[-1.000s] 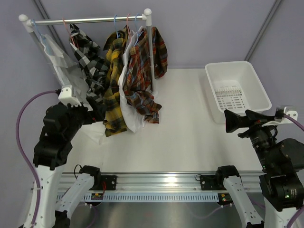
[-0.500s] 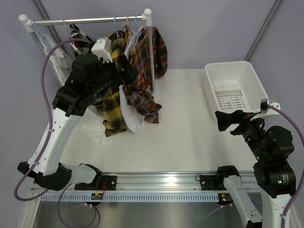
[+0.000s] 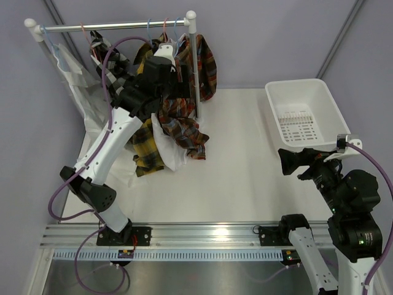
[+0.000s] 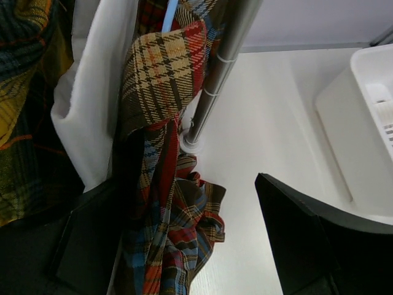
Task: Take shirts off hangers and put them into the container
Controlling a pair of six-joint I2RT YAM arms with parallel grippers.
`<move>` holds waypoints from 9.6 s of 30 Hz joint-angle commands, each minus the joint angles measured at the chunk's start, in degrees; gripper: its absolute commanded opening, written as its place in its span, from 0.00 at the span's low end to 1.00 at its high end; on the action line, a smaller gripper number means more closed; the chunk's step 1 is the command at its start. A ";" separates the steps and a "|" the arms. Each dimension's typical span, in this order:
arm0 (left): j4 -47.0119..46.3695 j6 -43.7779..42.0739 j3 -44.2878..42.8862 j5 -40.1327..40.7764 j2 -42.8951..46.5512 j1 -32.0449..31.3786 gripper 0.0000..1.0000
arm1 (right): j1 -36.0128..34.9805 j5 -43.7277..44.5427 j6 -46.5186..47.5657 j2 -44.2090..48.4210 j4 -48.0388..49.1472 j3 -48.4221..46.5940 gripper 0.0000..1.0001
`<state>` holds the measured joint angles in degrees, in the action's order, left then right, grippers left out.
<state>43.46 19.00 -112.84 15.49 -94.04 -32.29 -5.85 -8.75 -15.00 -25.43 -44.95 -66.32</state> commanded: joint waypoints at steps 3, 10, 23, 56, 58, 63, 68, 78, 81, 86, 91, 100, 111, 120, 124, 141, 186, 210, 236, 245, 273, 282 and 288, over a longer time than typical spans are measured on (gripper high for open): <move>-2.07 -2.65 -2.21 8.33 -0.71 -0.14 0.88 | 0.05 -1.70 -0.02 0.73 -0.32 0.41 0.99; -2.15 -4.24 -2.65 8.60 -2.29 -0.14 0.69 | 0.13 -1.79 -0.11 1.08 -0.40 1.02 0.99; -2.24 -7.49 -7.74 6.22 -4.14 -0.14 0.10 | 0.13 -0.74 0.24 2.40 -1.81 0.85 1.00; 1.09 -10.74 22.48 0.60 33.20 -0.14 0.00 | 0.05 4.53 -0.02 2.49 -2.60 1.81 0.99; 1.80 -10.74 24.76 0.07 35.84 -0.14 0.00 | 0.05 5.67 -0.29 2.32 -2.77 1.90 0.99; 5.66 -10.39 23.02 -2.65 41.91 -0.05 0.00 | 0.05 4.28 0.06 1.09 -2.34 1.90 0.99; 8.39 -10.57 14.31 -2.92 42.71 -0.14 0.00 | 0.05 1.63 1.21 -0.67 -2.16 1.11 0.99; 8.39 -12.85 -3.16 -8.10 36.83 -0.14 0.00 | 0.05 0.49 1.73 0.38 -2.69 1.55 0.99; 8.22 -13.11 -8.18 -12.31 35.33 -0.14 0.00 | 0.13 0.32 1.91 0.64 -2.60 1.64 0.99; 8.22 -13.20 -9.60 -21.97 34.98 -0.14 0.00 | 0.05 -2.05 2.79 1.43 -1.55 2.16 0.99; 7.87 -13.03 -6.53 -30.32 36.03 -0.14 0.00 | 0.05 -2.94 2.79 1.88 -0.67 2.96 0.99; 3.50 -12.24 6.19 -50.01 32.25 -0.31 0.00 | 0.13 -4.07 1.02 -1.81 -0.84 1.11 0.99; -12.16 -11.71 21.86 -41.60 25.76 -10.50 0.00 | 0.13 -7.85 5.86 -7.87 3.37 -3.63 1.00; -16.13 -13.56 26.43 -32.89 16.96 -19.29 0.00 | -0.22 -15.94 2.18 -15.70 10.66 -8.47 0.96; -16.13 -13.82 29.07 -29.82 15.73 -20.61 0.00 | -2.58 -15.33 1.56 -19.38 13.13 -10.14 0.94; -16.04 -11.97 31.10 -29.20 15.11 -20.62 0.00 | -17.70 -2.94 2.35 -32.74 21.22 -8.91 0.83; -12.26 -4.78 24.87 -24.45 22.25 -20.70 0.85 | -18.67 12.01 10.52 -26.78 24.56 -1.53 0.00; -12.44 -2.04 9.56 -21.02 1.84 -24.13 0.42 | -18.67 11.92 10.96 -25.81 25.35 -0.12 0.00; -17.07 -4.59 15.00 -16.45 7.72 -24.40 0.00 | -18.67 18.60 9.47 -25.90 23.15 5.15 0.00; -30.70 -5.38 25.02 -15.84 15.80 -24.40 0.02 | -18.67 19.13 7.98 -27.04 21.92 5.51 0.00; -22.81 -2.31 57.82 -6.95 52.72 -24.40 0.00 | -18.67 29.75 3.23 -26.60 12.34 -6.97 0.00; -22.90 -0.99 51.23 -20.05 47.46 -24.40 0.00 | -18.67 30.28 -1.07 -30.99 13.57 -6.80 0.00; -22.90 -0.72 46.32 -19.53 42.89 -24.57 0.00 | -18.67 29.41 -0.90 -34.77 14.01 -6.36 0.00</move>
<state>20.53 17.89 -61.43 -2.04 -50.70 -56.99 -25.74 15.33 -15.94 -59.40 -32.97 -70.76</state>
